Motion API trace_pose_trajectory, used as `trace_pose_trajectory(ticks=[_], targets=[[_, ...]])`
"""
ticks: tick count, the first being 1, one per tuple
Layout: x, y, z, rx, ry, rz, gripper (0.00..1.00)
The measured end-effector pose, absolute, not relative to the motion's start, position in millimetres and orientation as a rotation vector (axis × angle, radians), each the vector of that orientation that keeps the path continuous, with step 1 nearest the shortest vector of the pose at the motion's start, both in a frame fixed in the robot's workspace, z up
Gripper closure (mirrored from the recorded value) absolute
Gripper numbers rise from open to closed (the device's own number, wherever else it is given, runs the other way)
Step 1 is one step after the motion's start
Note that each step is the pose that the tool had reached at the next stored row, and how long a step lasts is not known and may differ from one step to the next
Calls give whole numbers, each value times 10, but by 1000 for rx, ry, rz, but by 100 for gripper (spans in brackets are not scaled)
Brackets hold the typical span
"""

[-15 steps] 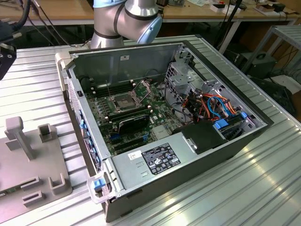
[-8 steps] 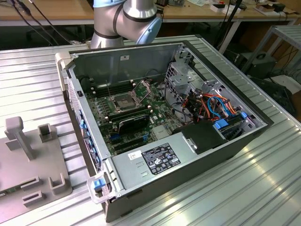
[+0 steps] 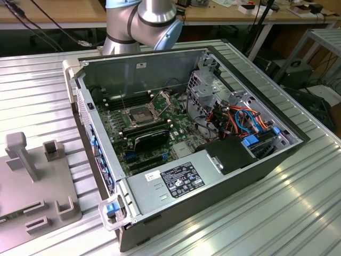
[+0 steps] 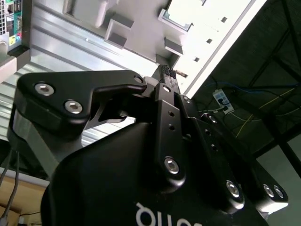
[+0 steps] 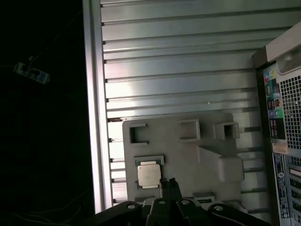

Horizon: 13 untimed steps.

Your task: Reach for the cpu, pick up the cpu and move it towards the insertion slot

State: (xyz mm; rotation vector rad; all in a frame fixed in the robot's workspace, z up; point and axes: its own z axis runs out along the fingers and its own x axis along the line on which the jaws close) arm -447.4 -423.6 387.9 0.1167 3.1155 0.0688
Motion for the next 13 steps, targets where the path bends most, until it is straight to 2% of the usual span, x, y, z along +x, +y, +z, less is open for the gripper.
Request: trace_pose_trajectory(ticks=[13], targets=[[-4599, -4245, 3871, 117, 3120, 69, 89]])
